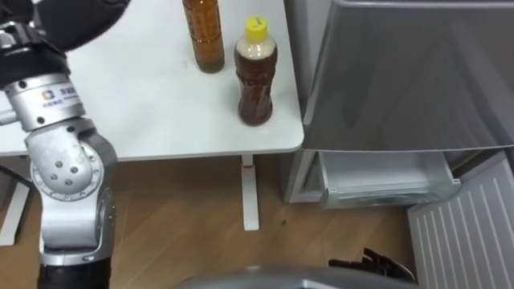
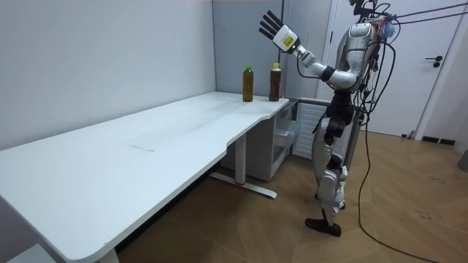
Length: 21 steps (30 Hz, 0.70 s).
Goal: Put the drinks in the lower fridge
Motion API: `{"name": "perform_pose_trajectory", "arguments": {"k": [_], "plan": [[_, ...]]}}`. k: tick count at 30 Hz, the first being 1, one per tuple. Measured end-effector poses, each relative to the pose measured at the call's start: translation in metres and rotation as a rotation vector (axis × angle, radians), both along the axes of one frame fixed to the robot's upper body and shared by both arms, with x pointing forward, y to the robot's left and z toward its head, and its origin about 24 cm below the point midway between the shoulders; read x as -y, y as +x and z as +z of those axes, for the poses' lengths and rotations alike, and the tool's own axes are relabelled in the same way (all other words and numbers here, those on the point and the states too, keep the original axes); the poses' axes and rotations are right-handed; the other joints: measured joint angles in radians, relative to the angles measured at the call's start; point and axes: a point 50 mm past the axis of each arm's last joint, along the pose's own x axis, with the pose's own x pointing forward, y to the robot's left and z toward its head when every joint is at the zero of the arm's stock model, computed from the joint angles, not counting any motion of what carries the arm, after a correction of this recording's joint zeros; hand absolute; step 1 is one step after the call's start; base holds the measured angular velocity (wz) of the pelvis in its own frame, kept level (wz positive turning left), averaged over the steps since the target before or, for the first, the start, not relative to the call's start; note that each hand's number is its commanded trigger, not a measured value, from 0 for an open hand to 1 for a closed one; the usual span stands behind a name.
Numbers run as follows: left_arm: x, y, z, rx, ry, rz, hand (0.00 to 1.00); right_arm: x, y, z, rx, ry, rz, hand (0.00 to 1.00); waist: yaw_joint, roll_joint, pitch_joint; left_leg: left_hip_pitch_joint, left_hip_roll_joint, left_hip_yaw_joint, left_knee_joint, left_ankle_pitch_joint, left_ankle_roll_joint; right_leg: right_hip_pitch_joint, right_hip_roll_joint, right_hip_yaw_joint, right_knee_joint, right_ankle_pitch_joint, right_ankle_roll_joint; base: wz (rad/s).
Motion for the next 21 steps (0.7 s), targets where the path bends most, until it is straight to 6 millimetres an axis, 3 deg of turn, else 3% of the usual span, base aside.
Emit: {"name": "perform_pose_trajectory", "arguments": {"k": [8,21], "plan": [[0.016,0.005,0.015,0.045,0.072,-0.133,0.0,0.0,0.007,0.0,-0.003,-0.001,0.039,0.0,-0.022,0.001,0.0009,0.001,0.0,0.008,-0.003,0.0,0.0,-0.003,0.001,0.022,-0.001,0.0,0.0,-0.02],[0.036,0.011,0.005,-0.07,0.147,-0.344,0.0,-0.002,0.009,0.0,-0.001,0.011,0.049,0.0,-0.026,-0.007,0.0033,0.0,0.0,0.031,-0.005,0.0,0.0,-0.017,0.001,0.047,0.002,0.0,0.0,-0.05]]}}
